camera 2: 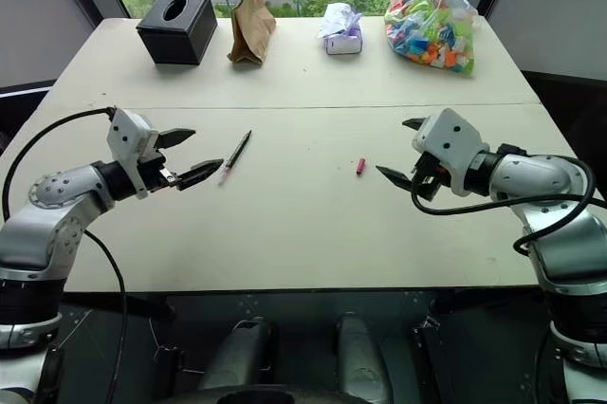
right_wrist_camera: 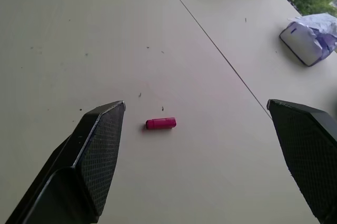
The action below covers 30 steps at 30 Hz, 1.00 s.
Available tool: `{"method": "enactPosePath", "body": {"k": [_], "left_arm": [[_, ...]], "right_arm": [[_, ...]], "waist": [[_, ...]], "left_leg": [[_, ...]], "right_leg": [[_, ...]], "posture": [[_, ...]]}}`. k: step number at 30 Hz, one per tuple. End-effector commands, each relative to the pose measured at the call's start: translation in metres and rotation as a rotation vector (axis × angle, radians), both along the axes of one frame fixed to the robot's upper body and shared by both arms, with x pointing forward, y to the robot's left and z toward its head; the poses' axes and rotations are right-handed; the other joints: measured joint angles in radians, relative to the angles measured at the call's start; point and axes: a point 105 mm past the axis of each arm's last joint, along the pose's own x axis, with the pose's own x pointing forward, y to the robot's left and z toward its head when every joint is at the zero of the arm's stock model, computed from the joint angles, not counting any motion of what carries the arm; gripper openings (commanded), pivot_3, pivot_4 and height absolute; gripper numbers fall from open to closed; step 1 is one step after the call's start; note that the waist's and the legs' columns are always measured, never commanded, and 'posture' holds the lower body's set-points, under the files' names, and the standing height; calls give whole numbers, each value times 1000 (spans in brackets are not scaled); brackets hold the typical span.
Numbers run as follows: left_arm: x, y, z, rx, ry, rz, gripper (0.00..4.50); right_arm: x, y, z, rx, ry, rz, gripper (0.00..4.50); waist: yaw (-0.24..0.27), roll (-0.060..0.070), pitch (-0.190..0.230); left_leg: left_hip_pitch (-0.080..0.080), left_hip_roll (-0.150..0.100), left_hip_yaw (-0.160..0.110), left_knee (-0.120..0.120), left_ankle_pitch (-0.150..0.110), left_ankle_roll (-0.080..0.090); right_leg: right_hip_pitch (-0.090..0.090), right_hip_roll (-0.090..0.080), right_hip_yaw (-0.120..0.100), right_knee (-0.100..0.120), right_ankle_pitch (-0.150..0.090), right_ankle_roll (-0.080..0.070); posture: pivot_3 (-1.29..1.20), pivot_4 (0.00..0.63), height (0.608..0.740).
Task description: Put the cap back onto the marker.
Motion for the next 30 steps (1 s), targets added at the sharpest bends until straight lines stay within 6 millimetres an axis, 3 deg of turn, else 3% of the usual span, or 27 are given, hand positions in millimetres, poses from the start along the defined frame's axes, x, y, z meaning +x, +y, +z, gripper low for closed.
{"method": "enactPosePath", "body": {"k": [1, 30], "left_arm": [[-6, 1, 12, 0, -39, -15, 4500], [2, -4, 4, 13, -9, 27, 4500]], "right_arm": [[-1, 3, 13, -17, -53, 14, 4458], [-4, 7, 7, -7, -57, -5, 4458]], "waist": [[0, 0, 0], [1, 0, 0]], "left_leg": [[0, 0, 0, 0, 0, 0], [0, 0, 0, 0, 0, 0]], "right_leg": [[0, 0, 0, 0, 0, 0], [0, 0, 0, 0, 0, 0]], "posture": [[0, 150, 740], [0, 150, 740]]}}
